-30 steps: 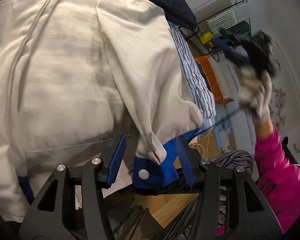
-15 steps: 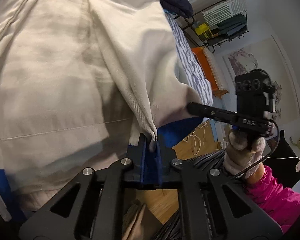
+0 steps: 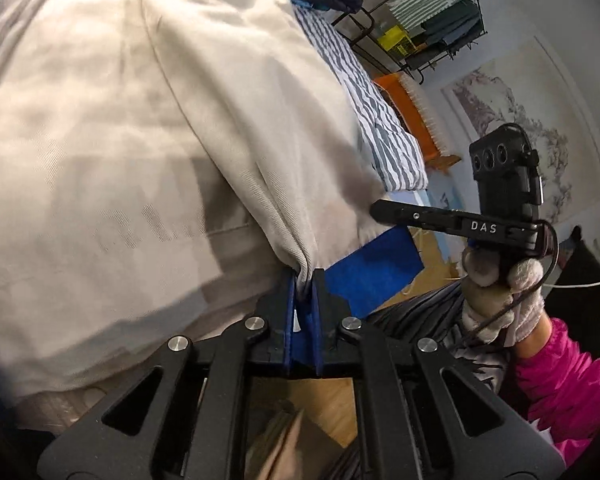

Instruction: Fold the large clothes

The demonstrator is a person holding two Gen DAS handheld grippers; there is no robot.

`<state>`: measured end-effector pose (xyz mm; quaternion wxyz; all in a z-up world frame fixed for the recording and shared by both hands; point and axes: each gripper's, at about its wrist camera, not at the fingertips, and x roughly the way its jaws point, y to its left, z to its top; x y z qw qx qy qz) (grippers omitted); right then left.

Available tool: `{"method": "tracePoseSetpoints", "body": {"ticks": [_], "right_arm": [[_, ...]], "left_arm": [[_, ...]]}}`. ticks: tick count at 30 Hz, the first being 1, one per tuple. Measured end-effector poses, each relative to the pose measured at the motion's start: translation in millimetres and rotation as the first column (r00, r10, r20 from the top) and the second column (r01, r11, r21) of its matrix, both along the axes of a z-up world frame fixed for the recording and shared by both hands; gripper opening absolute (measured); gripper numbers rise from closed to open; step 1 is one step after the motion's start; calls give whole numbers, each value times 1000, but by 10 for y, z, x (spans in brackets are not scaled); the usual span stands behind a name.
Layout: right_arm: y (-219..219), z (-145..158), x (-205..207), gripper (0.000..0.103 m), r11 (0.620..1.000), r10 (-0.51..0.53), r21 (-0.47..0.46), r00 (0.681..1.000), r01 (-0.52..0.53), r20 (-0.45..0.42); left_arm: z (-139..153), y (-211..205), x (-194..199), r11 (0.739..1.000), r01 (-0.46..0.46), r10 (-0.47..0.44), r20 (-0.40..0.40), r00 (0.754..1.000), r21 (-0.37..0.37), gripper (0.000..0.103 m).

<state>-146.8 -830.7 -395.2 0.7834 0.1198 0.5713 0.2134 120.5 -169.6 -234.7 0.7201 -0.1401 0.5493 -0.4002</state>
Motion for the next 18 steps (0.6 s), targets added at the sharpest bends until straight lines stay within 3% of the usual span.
{"method": "tracePoseSetpoints", "body": {"ticks": [4,6,10,12,14,15,16,18], "right_arm": [[-18,201,-84,2,998,22,-60,997,-18,74],[-46,278,-101,1,999,23,-47,995,-19,100],[-20,81,-99,2,996,34,-79,998,-30,51],[50,51,-122,11,995,63,-80,998,-60,26],[48,136,-146,26,997,65,-46,996,-62,58],[8,233,-131,41,999,53,-3,994,-53,92],[-38,291,-96,47,999,39,28,993,-42,109],[-78,350,42,47,997,19,68,994,-26,106]], "left_arm": [[86,60,-121,1000,-4,4,27,1000,1,6],[162,72,-188,1000,-2,1,65,998,18,6],[250,145,-292,999,-23,19,99,995,39,7],[340,176,-297,999,-27,21,130,991,42,7],[436,100,-264,999,-23,14,172,985,48,7],[474,92,-253,999,-22,12,183,983,49,7],[482,78,-214,999,-17,8,180,984,46,7],[421,70,-137,999,6,-11,134,991,38,7]]}}
